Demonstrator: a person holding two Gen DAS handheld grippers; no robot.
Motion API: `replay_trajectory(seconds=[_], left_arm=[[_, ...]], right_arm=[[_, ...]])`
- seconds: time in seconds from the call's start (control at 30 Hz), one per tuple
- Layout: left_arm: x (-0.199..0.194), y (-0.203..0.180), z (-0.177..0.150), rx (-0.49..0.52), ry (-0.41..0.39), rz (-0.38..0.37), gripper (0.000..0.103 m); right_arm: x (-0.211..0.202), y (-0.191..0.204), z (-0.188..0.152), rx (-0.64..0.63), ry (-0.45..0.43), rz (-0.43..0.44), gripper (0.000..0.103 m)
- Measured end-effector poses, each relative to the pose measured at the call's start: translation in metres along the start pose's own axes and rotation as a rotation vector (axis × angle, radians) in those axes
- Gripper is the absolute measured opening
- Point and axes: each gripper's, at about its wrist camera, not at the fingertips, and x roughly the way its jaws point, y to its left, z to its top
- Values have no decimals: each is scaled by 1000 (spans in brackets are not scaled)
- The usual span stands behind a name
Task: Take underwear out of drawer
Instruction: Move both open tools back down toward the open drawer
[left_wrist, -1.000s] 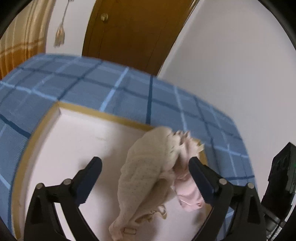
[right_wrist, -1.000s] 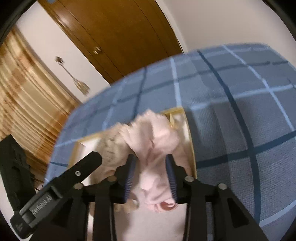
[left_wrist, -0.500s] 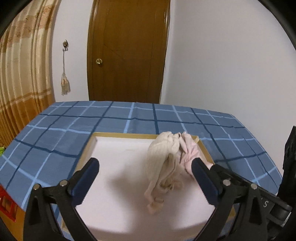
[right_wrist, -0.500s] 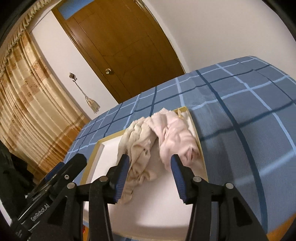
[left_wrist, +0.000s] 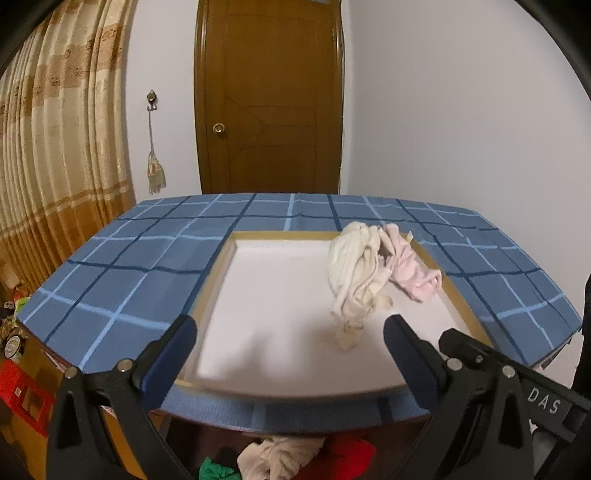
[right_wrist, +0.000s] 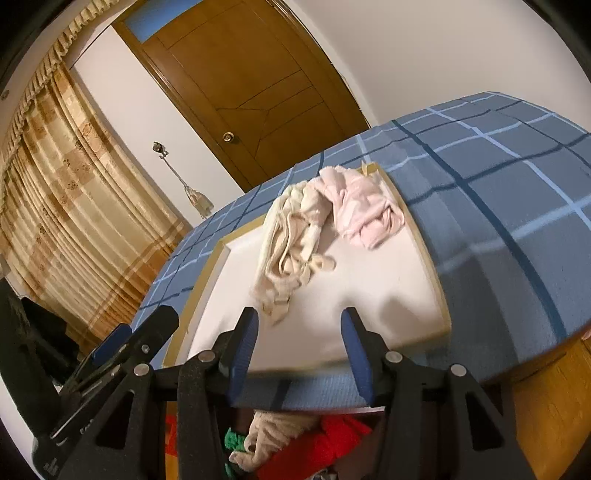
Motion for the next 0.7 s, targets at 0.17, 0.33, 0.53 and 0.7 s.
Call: replay_trajectory(seconds=[0.17,0.33,0.53,0.7], left_arm=[[-9,4,-16,9,1,15,103],[-11,12,-30,4,17,32,103],[-13,28,-44,-18,36,28,103],[-15,45,-56,-24,58,35,103]], right_arm=[[-4,2,-19,-10,-8,-13,50],[-3,0,-35,4,9,-7,50],[-2,4,-52,-23,27,-19,50],[0,4,-64,-29,63,-19,50]])
